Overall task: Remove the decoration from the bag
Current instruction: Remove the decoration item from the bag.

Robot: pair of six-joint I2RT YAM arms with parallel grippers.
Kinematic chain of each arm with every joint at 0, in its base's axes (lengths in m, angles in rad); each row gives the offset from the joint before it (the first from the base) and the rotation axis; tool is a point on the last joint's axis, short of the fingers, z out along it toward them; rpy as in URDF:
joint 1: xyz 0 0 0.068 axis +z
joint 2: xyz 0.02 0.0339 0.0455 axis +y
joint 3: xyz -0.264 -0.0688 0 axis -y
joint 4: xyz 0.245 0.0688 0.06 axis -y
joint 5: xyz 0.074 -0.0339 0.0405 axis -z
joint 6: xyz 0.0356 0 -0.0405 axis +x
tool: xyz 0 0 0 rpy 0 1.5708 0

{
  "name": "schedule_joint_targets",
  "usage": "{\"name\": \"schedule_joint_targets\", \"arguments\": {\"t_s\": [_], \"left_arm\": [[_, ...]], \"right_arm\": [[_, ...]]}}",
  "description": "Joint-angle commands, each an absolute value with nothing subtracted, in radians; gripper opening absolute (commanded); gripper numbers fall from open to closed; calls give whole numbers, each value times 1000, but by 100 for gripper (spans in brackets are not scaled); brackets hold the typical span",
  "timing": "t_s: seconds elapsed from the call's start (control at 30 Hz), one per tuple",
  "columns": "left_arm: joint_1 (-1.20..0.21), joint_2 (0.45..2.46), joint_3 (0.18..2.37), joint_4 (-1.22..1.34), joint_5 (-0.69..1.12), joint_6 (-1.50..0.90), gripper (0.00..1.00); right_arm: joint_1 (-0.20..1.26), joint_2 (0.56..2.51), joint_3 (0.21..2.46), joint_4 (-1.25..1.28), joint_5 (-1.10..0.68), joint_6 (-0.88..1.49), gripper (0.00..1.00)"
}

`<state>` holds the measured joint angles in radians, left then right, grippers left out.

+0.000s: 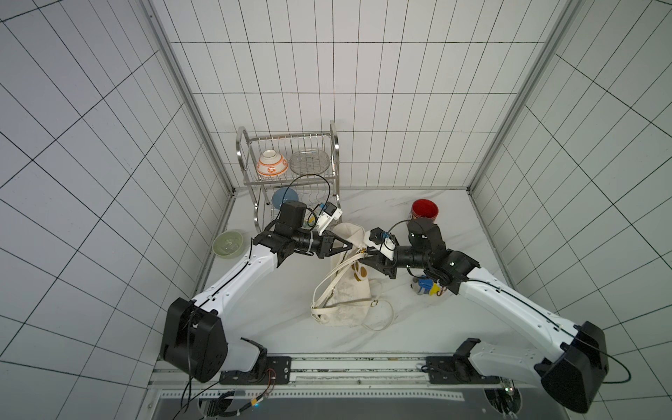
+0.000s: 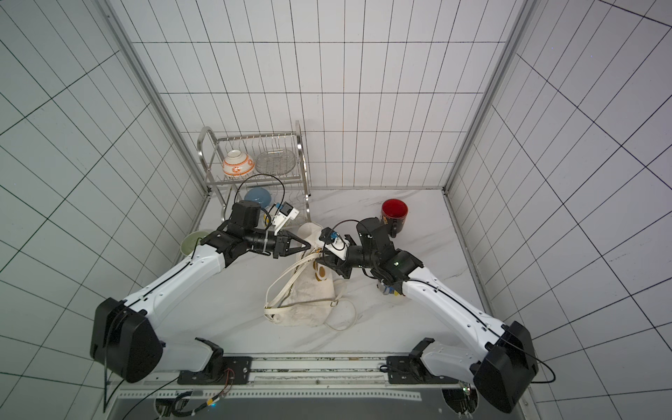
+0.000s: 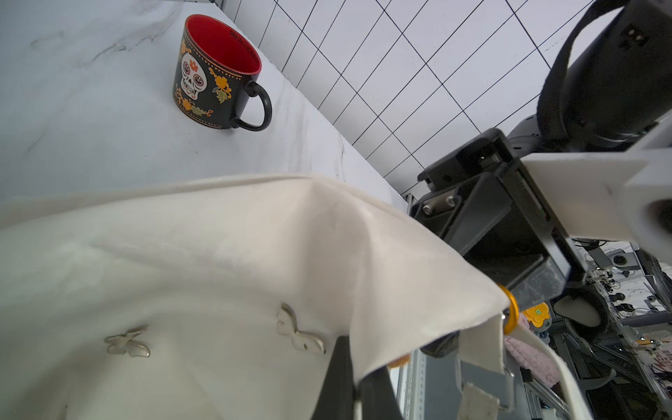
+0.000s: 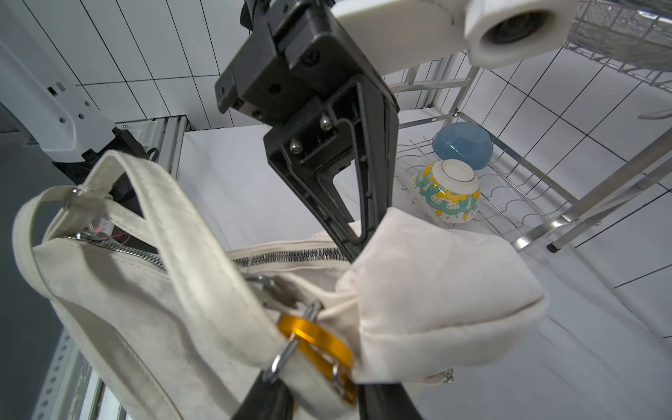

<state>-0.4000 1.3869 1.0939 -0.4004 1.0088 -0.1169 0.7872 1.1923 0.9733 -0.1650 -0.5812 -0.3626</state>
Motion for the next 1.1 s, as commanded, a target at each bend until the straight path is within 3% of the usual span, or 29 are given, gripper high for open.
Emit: {"name": "schedule_joint_targets", "arguments": {"t_s": [0.0, 0.07, 0.2, 0.33, 0.5, 0.63, 1.07], "left_arm": [[-398, 1386, 1133, -389, 1020, -104, 0], [-398, 1384, 1134, -409, 988, -81, 5], [-399, 1378, 1147, -460, 923, -39, 28], [-400, 1370, 1198, -548, 886, 21, 48], [-405, 1287, 1225, -586, 789, 38, 67], [-452, 1204, 1233, -637, 679, 55, 72], [-622, 1149, 1172, -804, 494, 115, 72]], "right_arm": [[807, 1174, 950, -106, -549, -337, 22], [810, 1158, 944, -104, -533, -326, 17], [814, 1133, 938, -113, -516, -301, 10], [817, 1125, 948, -151, -513, -273, 9], [818, 1134, 963, -194, -505, -241, 8], [822, 1150, 982, -229, -481, -230, 8], [840, 1172, 1024, -264, -464, -222, 8]]}}
